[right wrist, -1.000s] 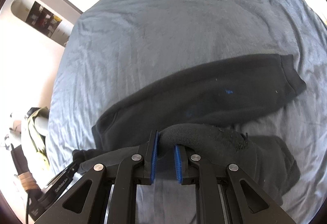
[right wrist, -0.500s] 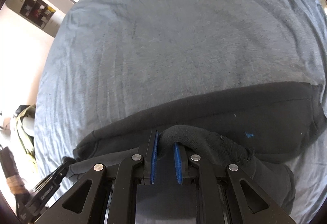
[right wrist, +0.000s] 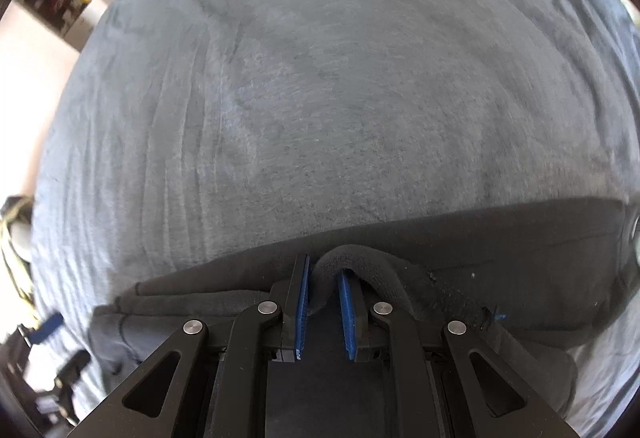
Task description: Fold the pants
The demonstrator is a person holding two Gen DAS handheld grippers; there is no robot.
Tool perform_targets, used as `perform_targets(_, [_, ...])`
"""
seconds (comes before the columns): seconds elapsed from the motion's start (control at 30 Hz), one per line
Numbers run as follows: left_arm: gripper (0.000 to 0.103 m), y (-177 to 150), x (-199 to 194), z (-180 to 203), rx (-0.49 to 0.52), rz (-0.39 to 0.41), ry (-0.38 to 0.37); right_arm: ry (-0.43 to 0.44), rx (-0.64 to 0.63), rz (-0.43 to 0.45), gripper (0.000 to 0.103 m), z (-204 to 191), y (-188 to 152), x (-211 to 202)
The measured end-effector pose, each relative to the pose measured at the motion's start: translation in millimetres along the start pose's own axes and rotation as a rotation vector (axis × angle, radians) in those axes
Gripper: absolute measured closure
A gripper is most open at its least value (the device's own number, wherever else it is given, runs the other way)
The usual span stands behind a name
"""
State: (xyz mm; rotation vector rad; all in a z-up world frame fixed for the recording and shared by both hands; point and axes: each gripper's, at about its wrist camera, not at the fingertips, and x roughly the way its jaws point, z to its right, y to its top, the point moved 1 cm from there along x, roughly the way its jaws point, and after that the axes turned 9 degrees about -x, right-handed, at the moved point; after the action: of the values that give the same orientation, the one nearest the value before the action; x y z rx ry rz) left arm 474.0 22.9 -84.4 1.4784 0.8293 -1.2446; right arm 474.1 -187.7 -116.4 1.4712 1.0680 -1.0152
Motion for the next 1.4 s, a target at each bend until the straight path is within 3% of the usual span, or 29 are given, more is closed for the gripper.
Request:
perform_targets(0.1, [0.047, 5, 8, -12, -0.043, -0.024, -0.09, -0.02, -0.01, -0.001, 0.087, -2, 0, 2])
perform_targets(0.27, [0.05, 6, 28, -12, -0.059, -0.067, -0.132, -0.041, -0.031, 0.01, 0.087, -8, -2, 4])
perform_targets(0.3, [0.064, 6, 33, -12, -0.064, -0.076, -0.134, -0.035, -0.024, 0.01, 0.087, -8, -3, 6])
perform_targets(0.43, [0.085, 3, 26, -7, -0.085, -0.037, -0.12, -0.006, 0.007, 0.009, 0.087, -1, 0, 6])
perform_targets(0.53, [0.086, 0, 13, -7, -0.105, 0.014, -0.101, 0.009, 0.025, 0.032, 0.087, 1, 1, -4])
perform_targets(0.83, [0.085, -7, 27, -7, -0.165, 0.016, -0.046, 0.022, 0.03, 0.03, 0.087, 3, 17, 17])
perform_targets(0.97, [0.076, -8, 25, 5, -0.159, 0.019, -0.004, 0.037, 0.048, 0.028, 0.085, 7, 20, 20])
perform_targets(1.1, [0.065, -17, -8, 11, -0.169, 0.081, 0.024, 0.062, 0.031, 0.025, 0.074, 7, 15, 6])
perform_targets(1.17, [0.062, -22, -30, 19, -0.158, 0.124, 0.019, 0.061, 0.004, 0.042, 0.06, 7, 10, -10])
perform_targets(1.23, [0.061, -29, -53, 31, -0.137, 0.162, 0.002, 0.072, -0.015, 0.082, 0.056, 6, 1, -34])
perform_targets(1.4, [0.061, -45, -108, 72, -0.077, 0.266, -0.062, 0.129, -0.063, 0.176, 0.055, 12, -30, -98])
